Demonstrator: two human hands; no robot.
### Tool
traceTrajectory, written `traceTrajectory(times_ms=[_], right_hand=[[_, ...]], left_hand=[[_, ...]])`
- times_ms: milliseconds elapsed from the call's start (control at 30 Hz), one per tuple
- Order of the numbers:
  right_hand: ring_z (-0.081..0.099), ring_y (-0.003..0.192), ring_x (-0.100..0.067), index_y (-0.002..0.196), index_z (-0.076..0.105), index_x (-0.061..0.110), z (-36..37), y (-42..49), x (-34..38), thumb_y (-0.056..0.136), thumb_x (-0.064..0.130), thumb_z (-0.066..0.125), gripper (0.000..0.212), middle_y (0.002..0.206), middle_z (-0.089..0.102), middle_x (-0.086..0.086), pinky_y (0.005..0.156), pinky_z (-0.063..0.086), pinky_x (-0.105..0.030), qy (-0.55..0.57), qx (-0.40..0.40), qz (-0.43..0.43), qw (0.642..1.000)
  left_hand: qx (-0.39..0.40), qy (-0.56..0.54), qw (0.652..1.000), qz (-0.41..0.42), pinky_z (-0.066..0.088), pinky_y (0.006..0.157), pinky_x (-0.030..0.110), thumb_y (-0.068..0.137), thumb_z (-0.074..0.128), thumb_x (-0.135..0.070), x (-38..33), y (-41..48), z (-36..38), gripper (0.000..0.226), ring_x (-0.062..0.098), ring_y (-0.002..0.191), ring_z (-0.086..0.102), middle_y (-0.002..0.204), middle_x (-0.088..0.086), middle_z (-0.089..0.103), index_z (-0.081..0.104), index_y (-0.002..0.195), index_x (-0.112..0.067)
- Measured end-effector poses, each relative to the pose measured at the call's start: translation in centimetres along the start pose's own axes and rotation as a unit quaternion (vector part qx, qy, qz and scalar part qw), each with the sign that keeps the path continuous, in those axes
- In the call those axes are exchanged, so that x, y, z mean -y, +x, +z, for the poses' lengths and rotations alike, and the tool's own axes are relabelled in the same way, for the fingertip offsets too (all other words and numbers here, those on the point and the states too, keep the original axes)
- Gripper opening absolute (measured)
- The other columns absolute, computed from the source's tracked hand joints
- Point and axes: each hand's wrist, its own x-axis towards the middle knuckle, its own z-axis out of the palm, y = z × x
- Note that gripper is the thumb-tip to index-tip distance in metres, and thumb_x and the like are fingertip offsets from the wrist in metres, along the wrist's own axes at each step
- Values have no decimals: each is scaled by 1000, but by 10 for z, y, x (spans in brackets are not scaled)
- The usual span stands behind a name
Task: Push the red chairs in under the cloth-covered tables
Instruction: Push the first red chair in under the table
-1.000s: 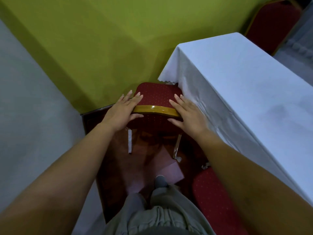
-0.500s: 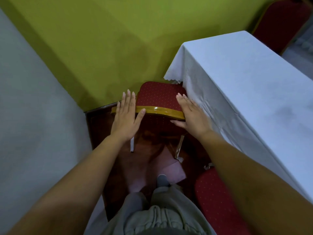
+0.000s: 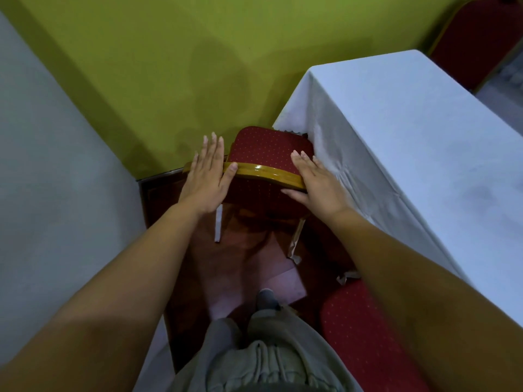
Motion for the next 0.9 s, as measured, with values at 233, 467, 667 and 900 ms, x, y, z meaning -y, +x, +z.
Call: traceTrajectory(times_ms=[233,467,667,900], right_hand=[[33,141,-19,145,37,4,6,-15,30,88,47,62,75,149,43,-9,119,7,-26,-35,-23,-11,999],[40,138,-24,141,42,-2,13,-45,94,92,37,60,65,144,48,-14,119,20,-39,-32,-60,-71,995],[34,141,-26,143,36,-5,27,-61,134,94,28,56,63,149,40,-18,119,20,-37,0,-60,-60,996],[32,142,-24,145,34,-3,25,-52,121,96,32,54,63,150,38,-16,120,18,-36,-11,-54,-36,998]], left_hand=[[-15,-30,999,-37,-10,116,33,100,8,-54,9,-13,-6,67,5,140,-25,160,-1,-21,-13,152,-18],[-51,-105,986,-119,-8,119,36,103,12,-46,33,-24,-13,64,20,147,-17,162,8,-10,-2,153,-10],[-51,-120,985,-115,-8,118,33,105,17,-36,52,-26,-19,57,21,148,-16,162,8,-6,4,153,-8],[-43,-123,985,-111,-8,117,30,105,17,-36,40,-11,-18,57,20,148,-16,162,6,-6,3,154,-8]])
